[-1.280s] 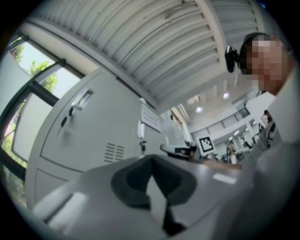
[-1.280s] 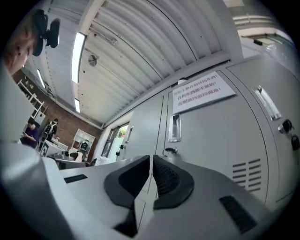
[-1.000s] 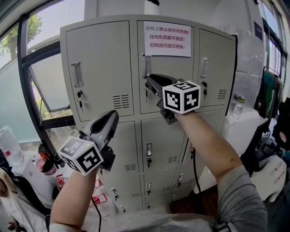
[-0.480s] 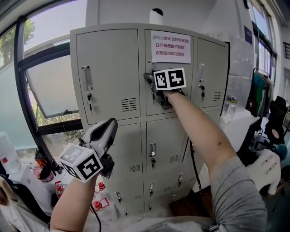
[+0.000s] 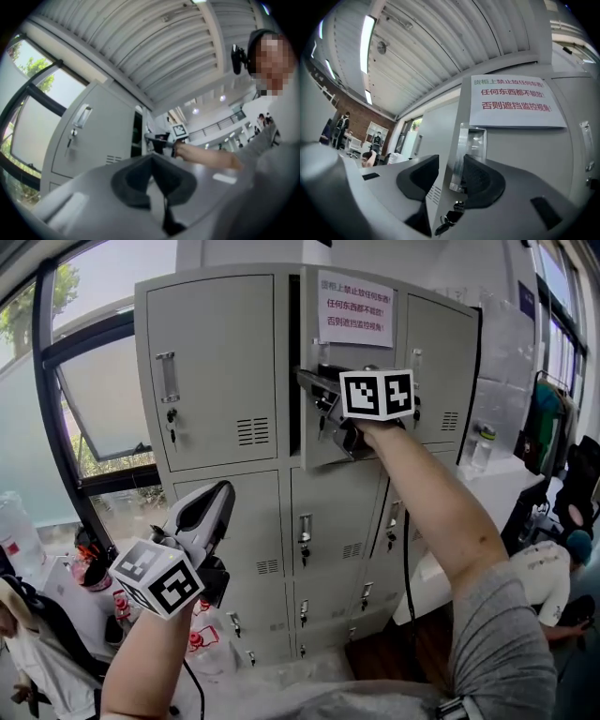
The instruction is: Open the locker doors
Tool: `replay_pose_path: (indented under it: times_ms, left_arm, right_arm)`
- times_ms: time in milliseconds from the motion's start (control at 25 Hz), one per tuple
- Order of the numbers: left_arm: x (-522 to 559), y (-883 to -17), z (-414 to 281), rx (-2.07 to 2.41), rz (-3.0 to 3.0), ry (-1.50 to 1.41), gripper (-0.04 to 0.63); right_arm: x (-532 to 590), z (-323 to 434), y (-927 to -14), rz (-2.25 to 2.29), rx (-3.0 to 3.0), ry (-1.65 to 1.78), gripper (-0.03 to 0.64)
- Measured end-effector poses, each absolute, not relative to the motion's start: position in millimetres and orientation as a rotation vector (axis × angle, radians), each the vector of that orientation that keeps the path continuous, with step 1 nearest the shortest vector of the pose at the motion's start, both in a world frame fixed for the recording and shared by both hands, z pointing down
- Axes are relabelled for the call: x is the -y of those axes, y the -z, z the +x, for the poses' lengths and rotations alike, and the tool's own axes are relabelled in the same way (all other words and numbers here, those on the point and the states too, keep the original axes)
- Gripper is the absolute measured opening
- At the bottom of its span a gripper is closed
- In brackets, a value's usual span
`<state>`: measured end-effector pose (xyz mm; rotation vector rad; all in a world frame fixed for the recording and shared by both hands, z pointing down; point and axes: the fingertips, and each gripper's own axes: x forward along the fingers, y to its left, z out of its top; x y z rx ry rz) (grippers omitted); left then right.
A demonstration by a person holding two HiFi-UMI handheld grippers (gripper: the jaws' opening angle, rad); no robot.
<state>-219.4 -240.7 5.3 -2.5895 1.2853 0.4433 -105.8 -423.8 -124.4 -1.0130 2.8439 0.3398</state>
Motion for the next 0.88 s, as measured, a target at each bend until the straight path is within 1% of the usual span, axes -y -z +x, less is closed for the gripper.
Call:
replay_pose_path:
  times_ms: [120,240,400,520,640,720,880]
  left_arm:
    - [234,-8,-176,-1.286,-2.585,-0.439,0.005]
    - [233,-17,-125,-1.28,-2.611,-0.463,0.003]
    - [233,-30,-57,-1.295,-2.625,-0.488,0.005]
    - [235,-38,-18,-1.32,-2.624,-0.506,0.005]
    - [237,-40,10,-1.342,-2.614,-0.496,0.005]
    - [237,-39,24,-1.35,-2.602,-0.478,0.004]
    - [233,-36,42,-1.358,-2.58,-0.446,0.005]
  right_arm:
    - [372,-61,122,-0.822,-2.882,-0.383,0.143]
    - [335,5,123,-0.73,-2.893,-0.453,0.141]
    - [318,95,123,-0.7,-2.893,-0.506,0.147]
    - [324,148,121,-0.721,-2.888,-0.504,0.156]
    - [335,190,122,-0.788,-2.85,-0.514,0.155]
    - [343,211,121,-0.844,-2.819,-0.531,0.138]
    - [352,232,119,-0.9,-2.777,-0.531,0.116]
